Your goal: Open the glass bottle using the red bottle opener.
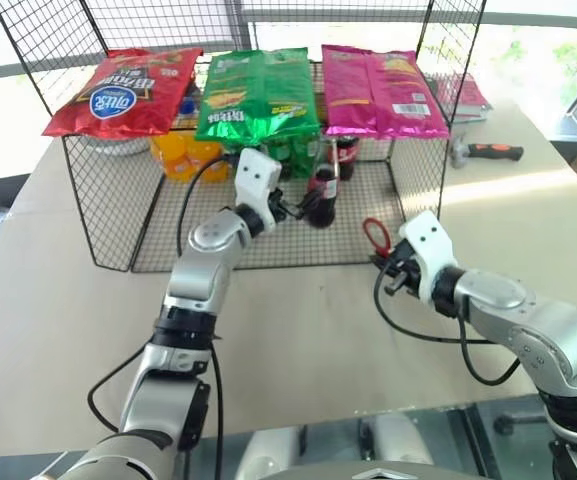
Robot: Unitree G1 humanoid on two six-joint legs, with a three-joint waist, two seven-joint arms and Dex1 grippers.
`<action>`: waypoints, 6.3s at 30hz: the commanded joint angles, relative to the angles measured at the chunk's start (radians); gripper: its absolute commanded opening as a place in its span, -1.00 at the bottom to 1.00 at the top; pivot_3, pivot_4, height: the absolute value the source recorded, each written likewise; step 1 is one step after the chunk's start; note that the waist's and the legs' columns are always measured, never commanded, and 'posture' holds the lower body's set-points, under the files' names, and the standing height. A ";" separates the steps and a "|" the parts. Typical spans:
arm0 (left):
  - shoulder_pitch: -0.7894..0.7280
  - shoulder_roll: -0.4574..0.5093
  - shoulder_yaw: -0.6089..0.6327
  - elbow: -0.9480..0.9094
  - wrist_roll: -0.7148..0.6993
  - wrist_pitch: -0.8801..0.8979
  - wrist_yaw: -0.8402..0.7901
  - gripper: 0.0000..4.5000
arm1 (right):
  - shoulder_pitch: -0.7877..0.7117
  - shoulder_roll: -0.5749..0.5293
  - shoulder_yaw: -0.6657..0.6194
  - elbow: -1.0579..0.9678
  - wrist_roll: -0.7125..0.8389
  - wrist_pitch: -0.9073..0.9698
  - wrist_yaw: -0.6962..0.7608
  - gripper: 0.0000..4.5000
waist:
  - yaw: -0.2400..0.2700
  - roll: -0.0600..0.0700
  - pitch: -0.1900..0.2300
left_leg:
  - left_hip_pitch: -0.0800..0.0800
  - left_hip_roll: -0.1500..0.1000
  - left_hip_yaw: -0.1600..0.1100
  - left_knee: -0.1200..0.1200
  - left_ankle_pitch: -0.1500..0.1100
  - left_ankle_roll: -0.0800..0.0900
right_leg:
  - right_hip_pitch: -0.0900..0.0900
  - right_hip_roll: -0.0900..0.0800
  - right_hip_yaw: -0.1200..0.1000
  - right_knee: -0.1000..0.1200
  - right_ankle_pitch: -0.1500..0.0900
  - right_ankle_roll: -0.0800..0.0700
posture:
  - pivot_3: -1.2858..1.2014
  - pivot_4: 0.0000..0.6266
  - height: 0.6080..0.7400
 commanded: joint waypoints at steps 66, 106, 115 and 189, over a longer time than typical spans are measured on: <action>0.240 0.117 -0.158 -0.281 -0.028 -0.029 -0.386 0.18 | 0.075 0.010 0.089 -0.057 -0.586 -0.612 0.153 -1.00 | 0.000 -0.001 -0.001 | 0.005 -0.001 0.000 0.005 0.001 0.001 | 0.004 0.000 0.004 0.006 0.002 0.003 | 0.03 -0.52 1.00; 0.229 0.149 -0.085 -0.406 -0.180 0.084 -0.378 0.99 | 0.086 0.047 0.060 -0.015 -0.647 -0.692 0.244 -1.00 | 0.000 -0.001 -0.001 | 0.003 -0.001 0.001 0.003 0.001 0.001 | 0.001 0.000 0.004 0.004 0.002 0.003 | 0.03 -0.52 1.00; 0.228 0.153 -0.095 -0.418 -0.184 0.102 -0.384 0.05 | 0.084 0.043 0.083 -0.015 -0.692 -0.733 0.247 -1.00 | 0.000 -0.001 -0.001 | 0.003 -0.001 0.001 0.003 0.001 0.001 | 0.001 0.001 0.004 0.004 0.002 0.003 | 0.03 -0.52 1.00; 0.130 0.119 -0.135 -0.329 -0.142 0.162 -0.417 0.05 | -0.080 0.006 0.247 0.313 -1.364 -1.235 0.235 -1.00 | 0.010 0.001 -0.002 | 0.015 -0.002 0.000 0.003 0.002 0.001 | 0.012 0.000 0.004 0.005 0.002 0.003 | 0.03 -0.52 1.00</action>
